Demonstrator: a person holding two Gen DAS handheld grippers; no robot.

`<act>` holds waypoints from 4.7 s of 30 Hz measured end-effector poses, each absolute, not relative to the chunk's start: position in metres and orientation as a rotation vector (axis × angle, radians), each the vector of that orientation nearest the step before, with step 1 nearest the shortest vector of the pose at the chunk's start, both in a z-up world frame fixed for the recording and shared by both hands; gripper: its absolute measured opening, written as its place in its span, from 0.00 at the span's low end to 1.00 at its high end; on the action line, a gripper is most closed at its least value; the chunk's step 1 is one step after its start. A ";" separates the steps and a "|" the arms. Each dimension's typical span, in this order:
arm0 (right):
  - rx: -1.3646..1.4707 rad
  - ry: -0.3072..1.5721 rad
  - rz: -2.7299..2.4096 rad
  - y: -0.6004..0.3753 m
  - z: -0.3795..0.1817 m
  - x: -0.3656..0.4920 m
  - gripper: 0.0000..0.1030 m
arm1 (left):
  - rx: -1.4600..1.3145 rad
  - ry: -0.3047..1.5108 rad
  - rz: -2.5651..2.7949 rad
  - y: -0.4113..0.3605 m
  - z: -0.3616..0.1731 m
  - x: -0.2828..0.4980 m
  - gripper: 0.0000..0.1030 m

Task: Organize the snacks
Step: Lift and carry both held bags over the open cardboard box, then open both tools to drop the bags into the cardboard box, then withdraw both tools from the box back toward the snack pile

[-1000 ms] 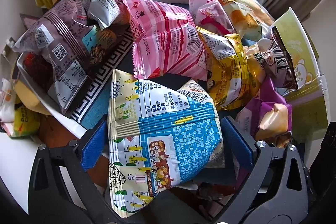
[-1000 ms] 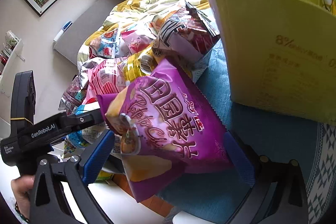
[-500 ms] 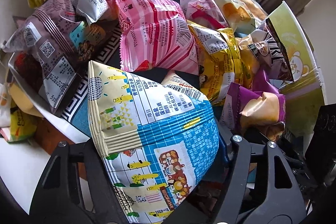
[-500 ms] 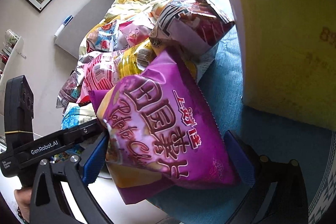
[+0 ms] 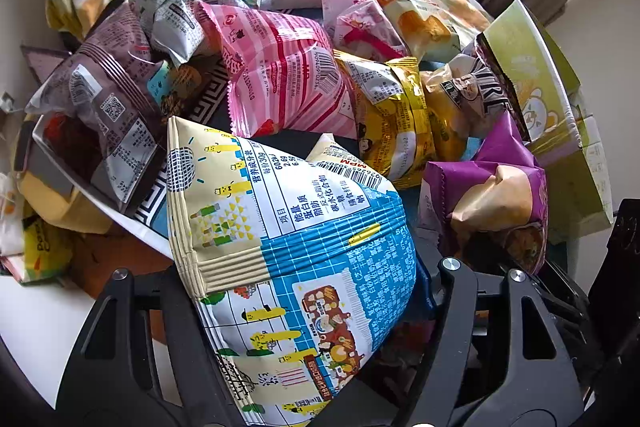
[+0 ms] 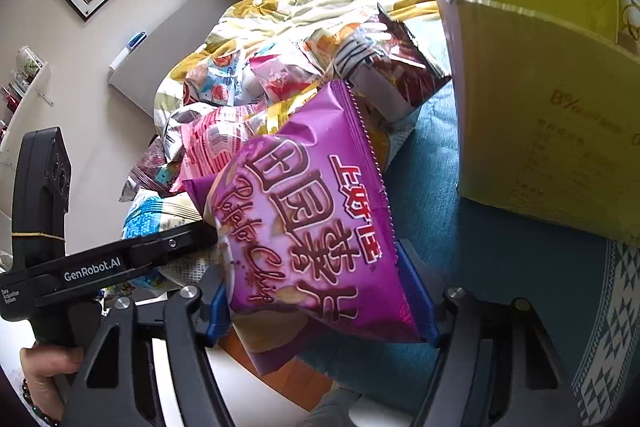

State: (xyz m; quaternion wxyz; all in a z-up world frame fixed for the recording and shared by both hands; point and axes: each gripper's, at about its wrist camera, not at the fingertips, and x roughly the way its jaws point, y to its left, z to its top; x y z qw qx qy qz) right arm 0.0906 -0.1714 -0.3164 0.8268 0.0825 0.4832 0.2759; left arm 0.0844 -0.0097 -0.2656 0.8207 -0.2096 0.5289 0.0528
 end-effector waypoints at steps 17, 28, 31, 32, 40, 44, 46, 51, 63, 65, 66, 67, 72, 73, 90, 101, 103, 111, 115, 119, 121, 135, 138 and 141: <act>0.106 0.833 0.576 -0.196 -0.188 0.086 0.64 | -0.347 0.929 0.137 -0.040 -0.132 0.085 0.65; 0.059 0.694 0.378 -0.273 -0.111 0.122 0.64 | -0.256 0.805 -0.083 -0.125 -0.060 0.171 0.65; 0.094 0.706 0.307 -0.296 -0.106 0.138 0.64 | -0.219 0.814 -0.161 -0.151 -0.055 0.205 0.65; 0.110 0.710 0.283 -0.302 -0.105 0.144 0.64 | -0.208 0.820 -0.189 -0.161 -0.054 0.217 0.65; 0.192 0.746 0.116 -0.349 -0.105 0.189 0.64 | -0.109 0.919 -0.378 -0.229 -0.078 0.317 0.65; 0.235 0.794 0.048 -0.365 -0.114 0.213 0.64 | -0.081 0.994 -0.442 -0.251 -0.103 0.364 0.65; 0.255 0.815 0.020 -0.369 -0.120 0.226 0.64 | -0.063 1.035 -0.466 -0.263 -0.118 0.383 0.69; 0.292 0.865 -0.053 -0.379 -0.136 0.254 0.64 | 0.027 1.100 -0.456 -0.282 -0.157 0.414 0.99; 0.328 0.957 -0.034 -0.396 -0.174 0.285 0.64 | 0.028 1.134 -0.381 -0.257 -0.176 0.395 0.99; 0.324 0.962 -0.021 -0.397 -0.176 0.287 0.64 | 0.009 1.132 -0.377 -0.252 -0.171 0.387 0.99; 0.333 0.962 -0.011 -0.398 -0.176 0.289 0.64 | 0.004 1.128 -0.370 -0.249 -0.169 0.385 0.99; 0.342 0.962 0.000 -0.399 -0.176 0.290 0.64 | 0.005 1.124 -0.362 -0.247 -0.167 0.383 0.99; 0.308 0.950 0.030 -0.389 -0.171 0.301 0.66 | 0.000 1.085 -0.324 -0.235 -0.155 0.380 0.99; 0.306 0.953 0.041 -0.387 -0.172 0.304 0.66 | -0.003 1.077 -0.318 -0.233 -0.153 0.379 0.99; 0.319 1.025 0.011 -0.387 -0.197 0.302 1.00 | -0.024 1.065 -0.244 -0.208 -0.150 0.361 0.99; 0.276 0.938 0.036 -0.389 -0.144 0.269 1.00 | -0.008 0.939 -0.218 -0.211 -0.092 0.320 0.99; 0.248 0.920 0.045 -0.387 -0.131 0.261 1.00 | -0.009 0.909 -0.206 -0.210 -0.079 0.307 0.99; 0.159 0.814 0.102 -0.372 -0.086 0.215 1.00 | -0.020 0.777 -0.115 -0.192 -0.034 0.237 0.99; 0.088 0.755 0.120 -0.355 -0.076 0.187 1.00 | -0.057 0.722 -0.048 -0.170 -0.025 0.195 0.99; 0.054 0.719 0.189 -0.334 -0.075 0.167 1.00 | -0.085 0.709 0.025 -0.141 -0.026 0.159 0.99; 0.048 0.709 0.223 -0.323 -0.076 0.158 1.00 | -0.099 0.707 0.058 -0.124 -0.028 0.143 0.99; 0.075 0.681 0.338 -0.216 -0.092 0.108 1.00 | -0.148 0.752 0.107 0.014 -0.042 0.079 0.99; 0.086 0.682 0.353 -0.186 -0.095 0.099 1.00 | -0.148 0.766 0.111 0.048 -0.048 0.071 0.99; 0.079 0.692 0.359 -0.152 -0.101 0.092 1.00 | -0.179 0.796 0.084 0.080 -0.060 0.064 0.99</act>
